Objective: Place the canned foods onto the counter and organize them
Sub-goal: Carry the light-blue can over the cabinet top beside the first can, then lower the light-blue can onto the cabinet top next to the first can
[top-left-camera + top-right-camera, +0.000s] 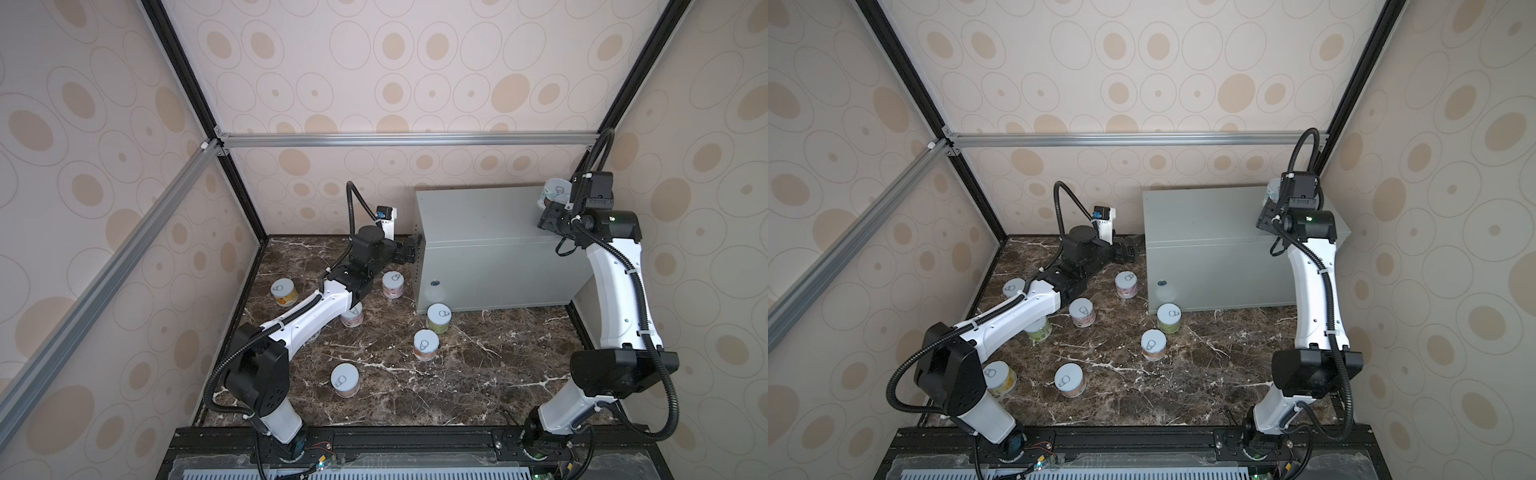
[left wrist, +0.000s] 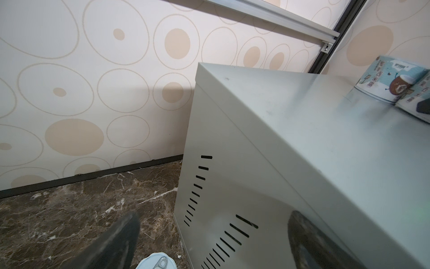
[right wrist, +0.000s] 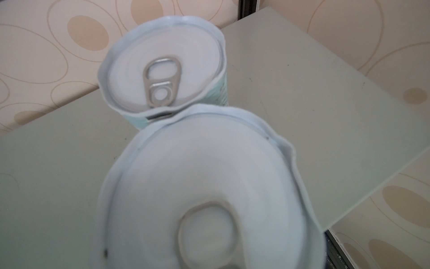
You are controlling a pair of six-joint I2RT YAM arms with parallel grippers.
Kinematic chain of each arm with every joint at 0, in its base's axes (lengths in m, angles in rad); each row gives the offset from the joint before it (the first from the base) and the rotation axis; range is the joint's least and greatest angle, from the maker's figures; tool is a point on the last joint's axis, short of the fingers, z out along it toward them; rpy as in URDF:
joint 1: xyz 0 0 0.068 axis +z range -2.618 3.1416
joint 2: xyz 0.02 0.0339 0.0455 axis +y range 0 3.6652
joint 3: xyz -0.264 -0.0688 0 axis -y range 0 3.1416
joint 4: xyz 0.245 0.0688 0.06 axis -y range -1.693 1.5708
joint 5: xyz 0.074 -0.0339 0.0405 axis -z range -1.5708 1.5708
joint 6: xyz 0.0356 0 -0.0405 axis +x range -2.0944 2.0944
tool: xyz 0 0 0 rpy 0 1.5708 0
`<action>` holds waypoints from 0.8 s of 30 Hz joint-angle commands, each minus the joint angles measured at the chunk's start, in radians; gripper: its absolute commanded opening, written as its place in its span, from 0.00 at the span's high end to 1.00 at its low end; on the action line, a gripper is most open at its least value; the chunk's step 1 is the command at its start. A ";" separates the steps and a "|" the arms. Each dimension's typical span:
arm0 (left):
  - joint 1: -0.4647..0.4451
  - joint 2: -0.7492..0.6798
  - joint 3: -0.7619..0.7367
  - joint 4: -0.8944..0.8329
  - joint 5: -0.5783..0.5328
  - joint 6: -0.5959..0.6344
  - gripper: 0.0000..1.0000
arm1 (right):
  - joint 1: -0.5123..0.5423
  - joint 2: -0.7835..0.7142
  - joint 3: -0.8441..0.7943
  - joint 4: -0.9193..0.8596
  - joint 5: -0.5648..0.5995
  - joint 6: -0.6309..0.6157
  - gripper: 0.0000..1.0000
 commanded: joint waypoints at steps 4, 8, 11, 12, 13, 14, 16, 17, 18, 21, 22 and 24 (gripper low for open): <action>0.014 0.017 0.042 0.005 0.019 -0.013 0.01 | -0.010 0.021 0.004 -0.001 -0.002 -0.001 0.34; 0.013 0.019 0.041 0.006 0.021 -0.016 0.01 | -0.010 0.023 0.010 -0.008 -0.002 -0.003 0.25; 0.015 0.020 0.039 0.009 0.025 -0.019 0.01 | -0.009 0.024 0.007 -0.010 -0.002 -0.004 0.16; 0.015 0.019 0.038 0.009 0.025 -0.020 0.01 | -0.010 0.024 0.006 -0.009 -0.001 -0.003 0.14; 0.015 0.018 0.038 0.008 0.026 -0.019 0.01 | -0.009 0.023 0.005 -0.010 -0.003 -0.003 0.12; 0.015 0.017 0.036 0.008 0.026 -0.019 0.01 | -0.009 0.023 0.005 -0.011 -0.004 -0.004 0.10; 0.015 0.016 0.035 0.008 0.026 -0.020 0.01 | -0.009 0.022 0.005 -0.014 -0.008 -0.008 0.05; 0.015 0.014 0.034 0.008 0.026 -0.019 0.01 | -0.009 0.019 0.005 -0.015 -0.009 -0.011 0.03; 0.015 0.014 0.035 0.008 0.026 -0.019 0.01 | -0.009 0.015 0.002 -0.014 -0.013 -0.011 0.02; 0.016 0.013 0.037 0.009 0.025 -0.019 0.01 | -0.009 -0.005 -0.006 -0.008 -0.021 -0.018 0.01; 0.016 0.013 0.038 0.009 0.026 -0.021 0.01 | -0.009 -0.011 -0.008 -0.008 -0.022 -0.019 0.01; 0.016 0.010 0.036 0.011 0.030 -0.024 0.01 | -0.010 -0.026 -0.009 -0.007 -0.025 -0.024 0.01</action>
